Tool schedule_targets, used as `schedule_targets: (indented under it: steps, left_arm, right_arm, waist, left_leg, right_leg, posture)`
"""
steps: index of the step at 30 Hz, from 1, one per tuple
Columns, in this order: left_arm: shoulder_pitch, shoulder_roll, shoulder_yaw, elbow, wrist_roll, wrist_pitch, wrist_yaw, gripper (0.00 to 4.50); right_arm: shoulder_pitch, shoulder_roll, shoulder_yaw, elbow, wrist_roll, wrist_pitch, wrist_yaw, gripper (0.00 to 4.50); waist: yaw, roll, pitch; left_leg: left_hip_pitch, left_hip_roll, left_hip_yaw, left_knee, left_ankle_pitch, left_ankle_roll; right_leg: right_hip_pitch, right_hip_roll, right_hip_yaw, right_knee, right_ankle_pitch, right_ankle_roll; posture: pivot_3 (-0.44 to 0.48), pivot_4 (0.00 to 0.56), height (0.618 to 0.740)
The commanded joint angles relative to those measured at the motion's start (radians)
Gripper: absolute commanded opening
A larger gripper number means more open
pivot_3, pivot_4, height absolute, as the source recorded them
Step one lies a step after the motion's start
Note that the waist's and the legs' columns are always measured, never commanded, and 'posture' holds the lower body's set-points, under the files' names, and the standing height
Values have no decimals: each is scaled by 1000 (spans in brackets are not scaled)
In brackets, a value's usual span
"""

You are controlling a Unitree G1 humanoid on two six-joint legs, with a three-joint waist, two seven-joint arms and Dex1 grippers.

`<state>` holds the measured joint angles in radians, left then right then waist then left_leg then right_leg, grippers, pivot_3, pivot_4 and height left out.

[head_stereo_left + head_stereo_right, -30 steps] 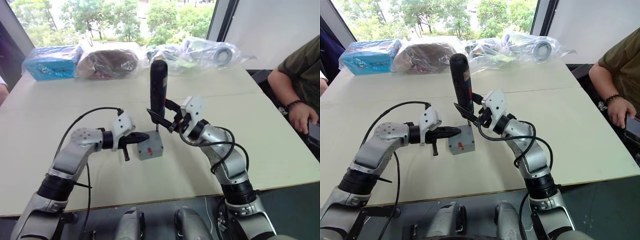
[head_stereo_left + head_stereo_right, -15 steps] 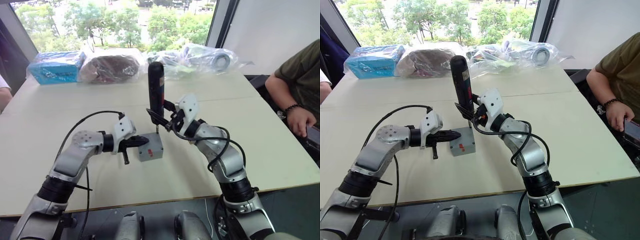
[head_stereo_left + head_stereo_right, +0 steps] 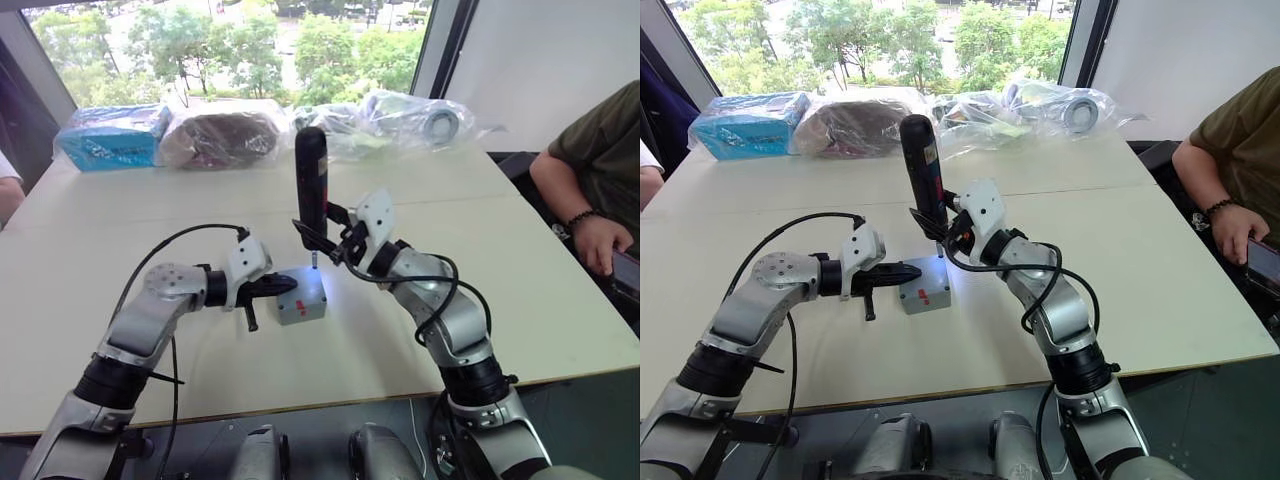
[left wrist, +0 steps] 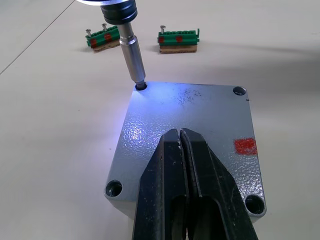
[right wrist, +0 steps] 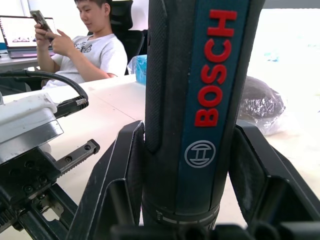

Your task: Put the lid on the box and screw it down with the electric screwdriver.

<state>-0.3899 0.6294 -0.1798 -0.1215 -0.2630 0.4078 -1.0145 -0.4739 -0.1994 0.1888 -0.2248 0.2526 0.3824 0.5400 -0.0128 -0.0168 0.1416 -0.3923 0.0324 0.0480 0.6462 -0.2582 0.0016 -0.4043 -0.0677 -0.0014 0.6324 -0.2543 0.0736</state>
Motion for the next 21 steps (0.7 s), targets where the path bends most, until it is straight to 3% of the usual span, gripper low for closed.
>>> schedule_targets:
  steps: [1, 8, 11, 17, 21]
  left_arm:
    - [20, 19, -4, -31, 1, 21, -9, 0]
    - [22, 31, 24, -107, -22, 50, 4, 0]
    - [21, 59, 64, -181, -59, 75, -7, 0]
    - [-9, 115, 174, -282, -191, 152, -31, 0]
    - [-11, 161, 223, -313, -233, 157, -51, 0]
  right_arm:
    - [-53, -8, -75, -126, 106, 103, -2, 1844]
    - [-276, -57, -302, -199, 331, 392, -125, 1844]
    - [-377, -199, -352, -123, 344, 650, -170, 1844]
    - [-503, -490, -213, 55, 318, 1046, -118, 1844]
    - [-502, -648, 5, 130, 252, 1039, -21, 1844]
  waist:
    - [0, 1, 2]
    - [1, 6, 9]
    - [1, 5, 11]
    - [0, 4, 23]
    - [-5, 6, 27]
  left_leg:
    - [-1, 0, 0, 0, 0, 0]
    - [-19, -1, 1, 2, 1, -1]
    - [-19, -2, 1, 1, 1, -1]
    - [-24, -3, 1, 1, 1, -1]
    - [-33, -2, 1, 2, 1, 0]
  right_leg:
    - [-1, -1, 0, 0, 0, 0]
    - [-20, -3, 0, 2, 2, 0]
    - [-20, -2, -1, 1, 2, 0]
    - [-23, -5, -2, 0, 2, -1]
    - [-31, 1, -1, 0, 3, 2]
  posture:
    - [0, 150, 740]
    - [0, 150, 740]
    - [0, 150, 740]
    - [0, 150, 740]
    - [0, 150, 740]
